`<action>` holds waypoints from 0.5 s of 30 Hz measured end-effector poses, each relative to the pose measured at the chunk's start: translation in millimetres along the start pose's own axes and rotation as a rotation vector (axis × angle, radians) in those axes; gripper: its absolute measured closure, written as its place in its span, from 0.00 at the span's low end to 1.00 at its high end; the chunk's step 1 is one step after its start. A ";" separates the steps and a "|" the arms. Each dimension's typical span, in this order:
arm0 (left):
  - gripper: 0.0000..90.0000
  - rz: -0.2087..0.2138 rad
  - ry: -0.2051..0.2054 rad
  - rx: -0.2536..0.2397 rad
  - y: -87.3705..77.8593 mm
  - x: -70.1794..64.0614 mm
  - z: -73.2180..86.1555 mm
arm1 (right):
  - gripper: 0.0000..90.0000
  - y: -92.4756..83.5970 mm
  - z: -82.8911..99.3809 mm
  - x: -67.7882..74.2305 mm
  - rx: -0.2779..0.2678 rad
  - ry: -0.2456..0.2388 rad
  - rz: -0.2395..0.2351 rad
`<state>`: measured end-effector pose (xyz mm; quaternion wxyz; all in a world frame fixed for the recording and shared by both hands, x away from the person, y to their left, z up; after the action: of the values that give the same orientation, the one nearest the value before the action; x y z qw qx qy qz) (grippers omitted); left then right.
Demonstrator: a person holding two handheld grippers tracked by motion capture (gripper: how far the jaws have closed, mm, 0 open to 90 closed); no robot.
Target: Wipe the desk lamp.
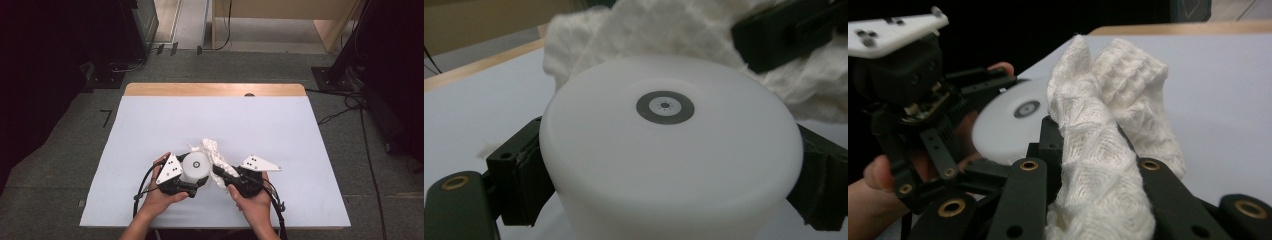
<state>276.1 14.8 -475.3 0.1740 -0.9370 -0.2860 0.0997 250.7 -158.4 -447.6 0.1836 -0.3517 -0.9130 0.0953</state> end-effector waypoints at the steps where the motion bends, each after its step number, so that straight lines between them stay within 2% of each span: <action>1: 0.10 0.000 0.000 0.000 0.2 -0.1 -0.1 | 0.85 -0.3 -0.3 0.6 0.007 -0.007 0.004; 2: 0.10 -0.002 -0.002 0.000 0.3 -0.2 -0.3 | 0.85 1.1 1.8 0.2 0.018 -0.006 0.004; 4: 0.10 -0.009 -0.003 0.001 0.7 -0.8 -0.5 | 0.84 7.4 13.6 -3.7 0.078 0.006 0.020; 7: 0.10 -0.011 -0.007 0.003 0.8 -1.1 -0.9 | 0.84 21.4 40.7 -13.0 0.197 0.063 0.026; 8: 0.10 -0.011 -0.007 0.003 0.8 -0.9 -1.0 | 0.84 24.0 47.0 -15.6 0.215 0.084 0.019; 11: 0.09 -0.015 -0.017 -0.010 0.8 -0.7 -1.1 | 0.84 22.3 46.8 -20.9 0.188 0.119 0.009; 13: 0.02 -0.043 -0.056 -0.019 -0.1 -0.3 -3.6 | 0.84 17.5 40.4 -24.4 0.150 0.111 0.027; 14: 0.00 -0.041 -0.082 -0.021 -1.2 -0.3 -5.5 | 0.84 14.7 37.7 -26.1 0.138 0.114 0.033; 15: 0.00 -0.061 -0.097 -0.021 -2.5 -1.2 -7.2 | 0.84 11.9 35.7 -28.1 0.127 0.117 0.041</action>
<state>276.0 14.1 -467.6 0.1530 -0.9237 -0.3236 0.1366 262.8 -170.4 -491.4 0.2564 -0.3629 -0.8855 0.1361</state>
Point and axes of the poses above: each handheld gripper's, and its own axes: y roughly forward along the jaws, z roughly out of its underside, x roughly to its left, the point moved 5 cm from there along y, roughly forward along the jaws, and after that the axes turned 6 degrees about -y, right-handed, at the moved point
